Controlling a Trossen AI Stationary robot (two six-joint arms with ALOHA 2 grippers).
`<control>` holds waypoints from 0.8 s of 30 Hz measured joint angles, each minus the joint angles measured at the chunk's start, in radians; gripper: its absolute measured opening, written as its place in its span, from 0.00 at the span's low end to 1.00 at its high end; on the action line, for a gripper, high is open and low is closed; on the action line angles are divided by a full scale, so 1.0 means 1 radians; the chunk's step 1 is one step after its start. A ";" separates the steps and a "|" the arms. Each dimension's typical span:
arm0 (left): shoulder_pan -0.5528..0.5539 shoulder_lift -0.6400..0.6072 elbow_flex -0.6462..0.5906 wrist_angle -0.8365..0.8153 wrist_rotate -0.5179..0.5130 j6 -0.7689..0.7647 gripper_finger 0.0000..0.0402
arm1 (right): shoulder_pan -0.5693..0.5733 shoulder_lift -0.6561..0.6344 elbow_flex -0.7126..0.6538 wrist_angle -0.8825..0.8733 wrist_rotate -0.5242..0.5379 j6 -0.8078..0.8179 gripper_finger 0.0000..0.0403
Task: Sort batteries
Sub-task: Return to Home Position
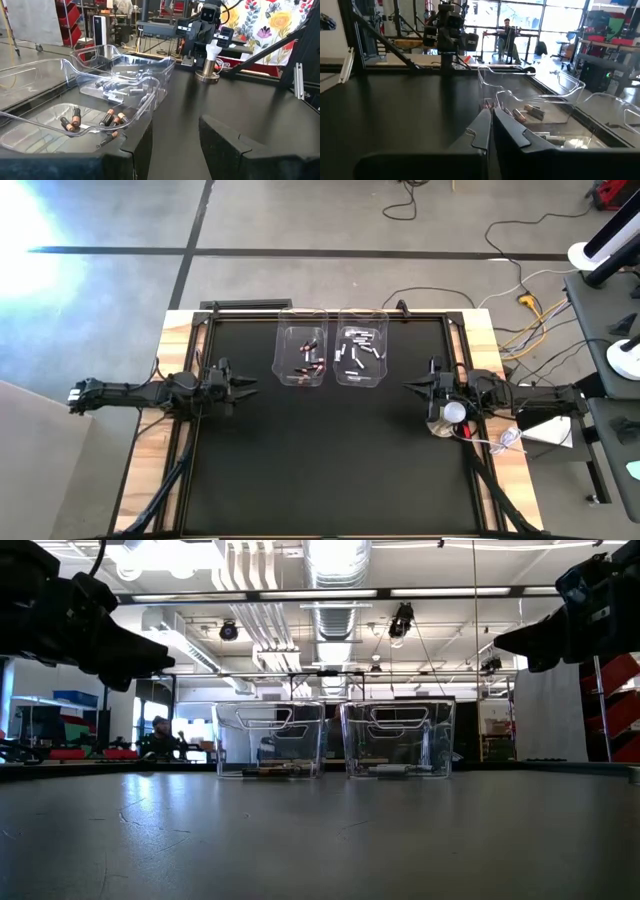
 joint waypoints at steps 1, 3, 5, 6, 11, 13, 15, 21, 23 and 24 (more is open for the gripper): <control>0.000 0.003 0.000 0.000 0.000 0.000 0.35 | 0.000 0.000 0.000 0.000 0.000 0.012 0.03; 0.000 0.011 0.001 -0.001 0.000 0.000 0.35 | 0.000 0.000 0.000 0.000 0.000 0.042 0.03; 0.000 0.020 0.004 -0.004 0.000 0.000 0.35 | 0.000 0.000 0.000 0.000 0.000 0.071 0.03; 0.000 0.023 0.006 0.000 0.000 0.000 0.35 | 0.000 0.000 0.000 0.000 0.000 0.083 0.03; 0.000 0.034 0.008 0.002 0.000 0.000 0.35 | 0.000 0.000 0.000 0.000 0.000 0.121 0.03; 0.000 0.035 0.008 0.002 0.000 0.000 0.35 | 0.000 0.000 0.000 0.000 0.000 0.127 0.03; 0.000 0.037 0.008 0.002 0.000 0.000 0.35 | 0.000 0.000 0.000 0.000 0.000 0.127 0.03; 0.000 0.043 0.009 0.002 0.000 0.000 0.35 | 0.000 0.000 0.000 0.000 0.000 0.127 0.03; 0.000 0.045 0.009 0.002 0.000 0.000 0.35 | 0.000 0.000 0.000 0.000 0.000 0.127 0.03; 0.000 0.046 0.009 0.002 0.000 0.000 0.35 | 0.000 0.000 0.000 0.000 0.001 0.127 0.03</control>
